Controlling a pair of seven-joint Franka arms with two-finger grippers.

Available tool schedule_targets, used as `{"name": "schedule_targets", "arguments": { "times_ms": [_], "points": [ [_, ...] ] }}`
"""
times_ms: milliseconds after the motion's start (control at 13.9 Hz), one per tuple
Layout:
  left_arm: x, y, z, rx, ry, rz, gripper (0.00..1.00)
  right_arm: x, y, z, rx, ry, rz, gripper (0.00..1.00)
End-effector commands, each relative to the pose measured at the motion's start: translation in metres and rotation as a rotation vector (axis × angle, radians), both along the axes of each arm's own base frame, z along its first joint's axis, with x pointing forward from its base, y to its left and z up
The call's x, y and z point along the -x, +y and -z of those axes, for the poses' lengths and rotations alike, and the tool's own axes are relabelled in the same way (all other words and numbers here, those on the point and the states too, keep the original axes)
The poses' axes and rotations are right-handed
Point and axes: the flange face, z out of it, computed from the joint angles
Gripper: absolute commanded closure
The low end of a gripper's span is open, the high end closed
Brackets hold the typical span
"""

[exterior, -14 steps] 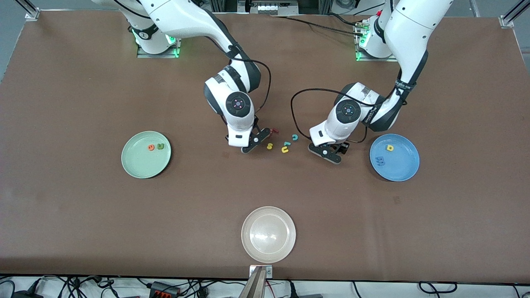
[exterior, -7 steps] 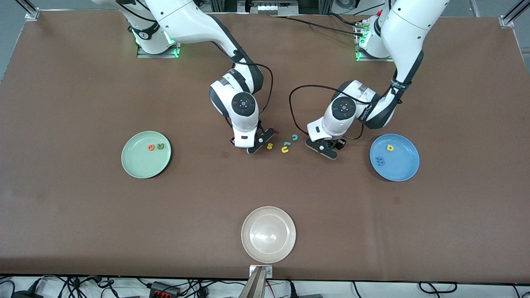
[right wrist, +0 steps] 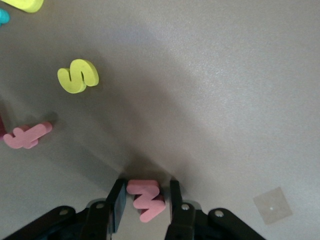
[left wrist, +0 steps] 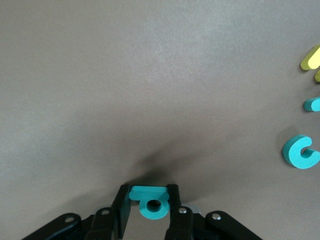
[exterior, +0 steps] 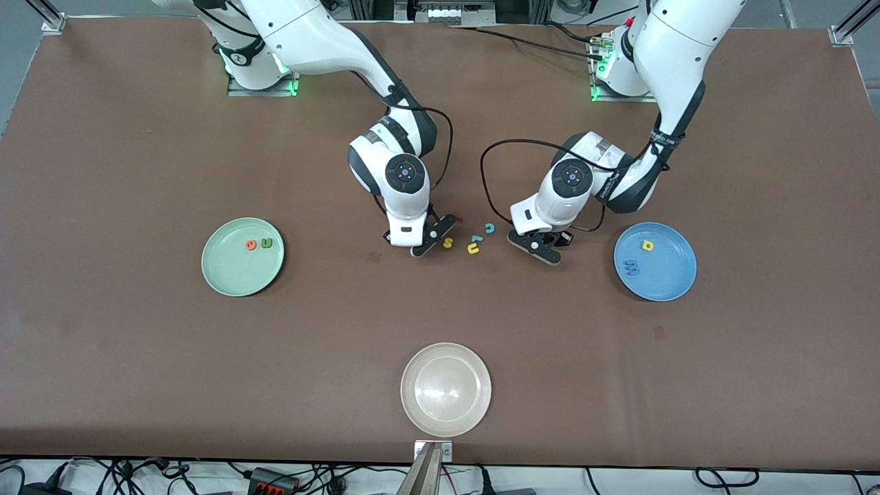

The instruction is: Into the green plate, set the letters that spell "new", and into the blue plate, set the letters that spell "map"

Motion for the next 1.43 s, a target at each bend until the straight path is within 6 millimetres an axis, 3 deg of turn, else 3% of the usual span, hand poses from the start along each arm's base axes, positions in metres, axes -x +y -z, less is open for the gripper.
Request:
{"name": "schedule_targets", "arguments": {
  "times_ms": [0,143,215,287,430,573,789,860,1004,1075,1147,1219,1362],
  "points": [
    [-0.026,0.032,-0.042,-0.02,-0.051,0.021,0.89,0.001,0.002,0.006,0.008,0.002,-0.02,0.8],
    [-0.062,0.074,-0.074,-0.049,-0.037,0.043,0.89,-0.003,-0.002,0.0,0.009,0.003,-0.001,0.87],
    [-0.075,0.087,-0.088,-0.069,-0.01,0.073,0.89,-0.009,-0.015,-0.008,0.031,0.021,0.019,0.89],
    [-0.089,0.106,-0.103,-0.09,0.021,0.094,0.89,-0.022,-0.039,-0.013,0.082,0.043,0.057,0.92],
    [-0.107,0.155,-0.113,-0.102,0.057,0.082,0.89,-0.047,-0.081,-0.028,0.148,0.049,0.135,0.92],
    [-0.114,0.21,-0.097,-0.093,0.09,0.046,0.89,-0.074,-0.142,-0.046,0.245,0.068,0.261,0.92],
    [-0.113,0.246,-0.071,-0.078,0.131,0.025,0.88,-0.103,-0.229,-0.073,0.331,0.099,0.412,0.92],
    [-0.113,0.252,-0.065,-0.072,0.129,0.019,0.88,-0.106,-0.252,-0.078,0.339,0.111,0.448,0.92],
    [-0.112,0.272,-0.053,-0.053,0.106,0.021,0.86,-0.112,-0.316,-0.084,0.316,0.138,0.551,0.92],
    [-0.112,0.28,-0.046,-0.046,0.107,0.029,0.76,-0.116,-0.351,-0.086,0.307,0.155,0.6,0.92],
    [-0.112,0.284,-0.046,-0.043,0.105,0.032,0.45,-0.115,-0.373,-0.084,0.302,0.169,0.626,0.92],
    [-0.114,0.284,-0.052,-0.044,0.095,0.033,0.22,-0.115,-0.384,-0.082,0.302,0.176,0.643,0.92],
    [-0.119,0.277,-0.068,-0.046,0.068,0.039,0.0,-0.113,-0.414,-0.067,0.259,0.192,0.717,0.92]
  ]
}}
